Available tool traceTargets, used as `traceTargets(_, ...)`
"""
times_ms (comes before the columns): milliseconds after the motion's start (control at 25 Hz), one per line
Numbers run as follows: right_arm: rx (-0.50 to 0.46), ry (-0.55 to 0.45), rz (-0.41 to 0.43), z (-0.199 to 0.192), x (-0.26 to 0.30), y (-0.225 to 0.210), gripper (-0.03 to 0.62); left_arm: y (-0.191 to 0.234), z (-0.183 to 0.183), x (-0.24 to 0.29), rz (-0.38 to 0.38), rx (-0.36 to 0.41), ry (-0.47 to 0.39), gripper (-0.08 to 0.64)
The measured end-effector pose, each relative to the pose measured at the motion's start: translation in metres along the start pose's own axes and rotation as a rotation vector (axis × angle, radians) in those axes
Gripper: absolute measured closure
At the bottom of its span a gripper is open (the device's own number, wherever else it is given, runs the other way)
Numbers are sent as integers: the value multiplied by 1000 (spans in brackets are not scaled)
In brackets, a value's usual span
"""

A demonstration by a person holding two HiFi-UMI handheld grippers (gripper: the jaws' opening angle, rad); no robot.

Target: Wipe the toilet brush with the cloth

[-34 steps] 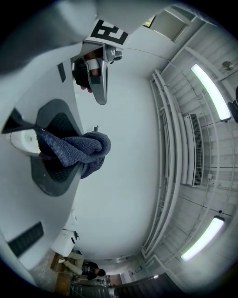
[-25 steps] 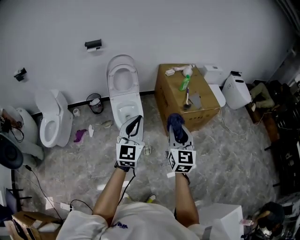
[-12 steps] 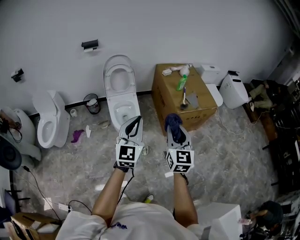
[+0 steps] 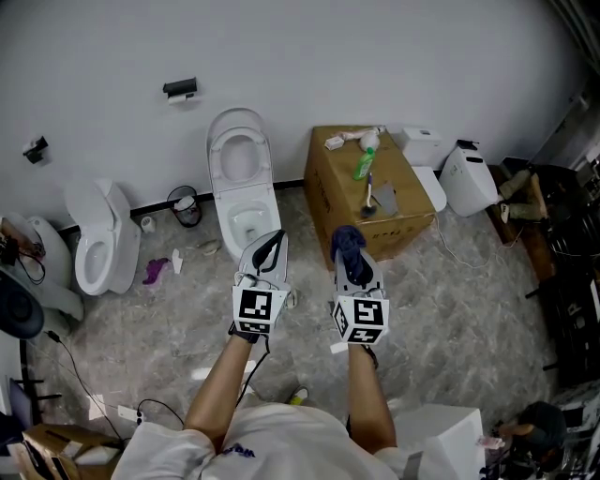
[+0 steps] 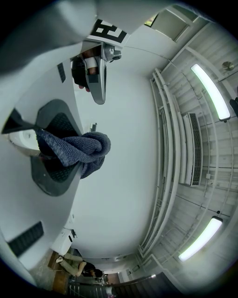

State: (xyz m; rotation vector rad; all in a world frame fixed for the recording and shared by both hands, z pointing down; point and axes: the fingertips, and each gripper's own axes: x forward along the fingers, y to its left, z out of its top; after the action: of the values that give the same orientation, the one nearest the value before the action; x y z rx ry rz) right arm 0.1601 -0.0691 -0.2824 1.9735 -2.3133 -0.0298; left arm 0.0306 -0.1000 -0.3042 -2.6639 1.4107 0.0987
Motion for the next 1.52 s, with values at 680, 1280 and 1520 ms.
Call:
traceTargets(680,-4,12,-8,-5,-6,1,502,4,-4,-8,8,-35,1,558)
traceTargets(1280,-10,23,0,-4,-2,10,502,6,-5,-10,-27,-24,18,558)
traceTargets(1520,-18,29,8,-4,-3,16,502,6,-10,-14,-39,-25,30,558)
